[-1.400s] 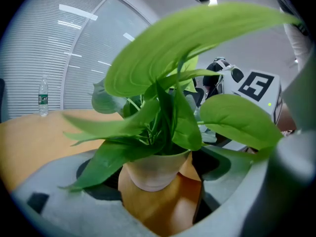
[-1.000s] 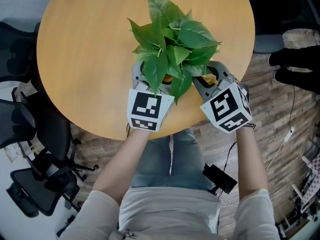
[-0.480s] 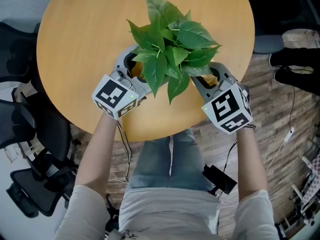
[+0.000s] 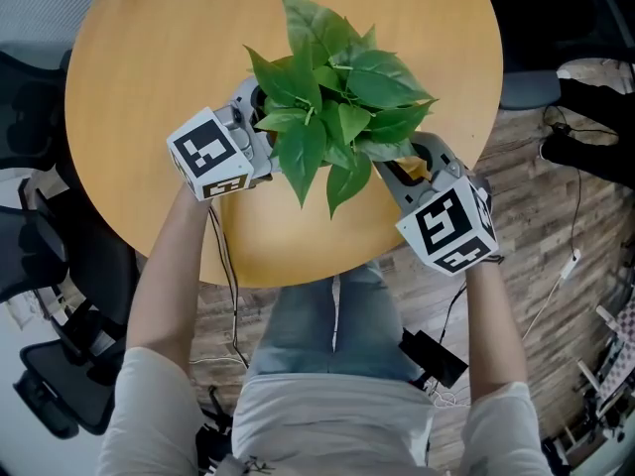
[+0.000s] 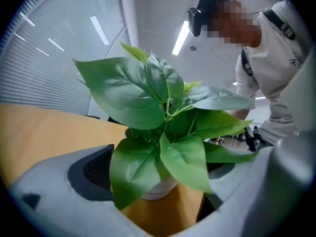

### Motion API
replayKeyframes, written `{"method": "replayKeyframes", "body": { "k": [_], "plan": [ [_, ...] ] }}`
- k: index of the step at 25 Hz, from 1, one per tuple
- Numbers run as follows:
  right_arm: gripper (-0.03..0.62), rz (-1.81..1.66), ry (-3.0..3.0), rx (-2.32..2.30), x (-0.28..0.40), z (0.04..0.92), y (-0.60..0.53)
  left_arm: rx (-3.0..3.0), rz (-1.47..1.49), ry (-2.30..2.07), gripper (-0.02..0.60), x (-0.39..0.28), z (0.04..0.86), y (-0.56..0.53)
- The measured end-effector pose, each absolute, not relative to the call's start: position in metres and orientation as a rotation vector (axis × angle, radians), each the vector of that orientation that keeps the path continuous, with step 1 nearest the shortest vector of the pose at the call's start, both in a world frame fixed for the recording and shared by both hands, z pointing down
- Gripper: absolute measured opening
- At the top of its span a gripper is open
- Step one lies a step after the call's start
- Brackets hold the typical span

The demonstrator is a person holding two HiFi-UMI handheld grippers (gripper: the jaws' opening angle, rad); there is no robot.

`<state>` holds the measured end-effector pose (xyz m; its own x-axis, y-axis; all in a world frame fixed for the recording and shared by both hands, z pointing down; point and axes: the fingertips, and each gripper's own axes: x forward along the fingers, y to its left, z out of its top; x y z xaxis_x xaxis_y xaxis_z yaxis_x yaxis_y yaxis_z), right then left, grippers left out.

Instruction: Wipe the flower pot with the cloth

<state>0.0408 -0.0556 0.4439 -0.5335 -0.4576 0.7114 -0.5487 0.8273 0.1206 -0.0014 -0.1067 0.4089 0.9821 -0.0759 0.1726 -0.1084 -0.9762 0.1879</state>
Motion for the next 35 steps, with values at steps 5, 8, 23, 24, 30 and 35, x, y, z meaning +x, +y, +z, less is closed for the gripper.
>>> {"method": "replayKeyframes", "body": {
  "k": [5, 8, 23, 24, 30, 35],
  "plan": [
    [0.063, 0.185, -2.226, 0.764, 0.053, 0.441, -0.061, 2.929, 0.235, -0.078, 0.485, 0.004, 0.405, -0.102],
    [0.063, 0.184, -2.197, 0.803, 0.068, 0.441, -0.075, 2.925, 0.221, -0.092, 0.483, 0.003, 0.406, -0.102],
    [0.061, -0.017, -2.158, 0.678, 0.051, 0.437, -0.106, 2.918, 0.236, -0.169, 0.482, 0.005, 0.407, -0.103],
    [0.061, -0.022, -2.155, 0.672, 0.051, 0.437, -0.104, 2.917, 0.236, -0.176, 0.482, 0.005, 0.407, -0.103],
    [0.061, -0.017, -2.153, 0.673, 0.051, 0.436, -0.099, 2.911, 0.242, -0.219, 0.482, 0.005, 0.406, -0.103],
    [0.061, 0.007, -2.163, 0.692, 0.052, 0.435, -0.095, 2.9, 0.253, -0.265, 0.482, 0.007, 0.406, -0.103]
  ]
}}
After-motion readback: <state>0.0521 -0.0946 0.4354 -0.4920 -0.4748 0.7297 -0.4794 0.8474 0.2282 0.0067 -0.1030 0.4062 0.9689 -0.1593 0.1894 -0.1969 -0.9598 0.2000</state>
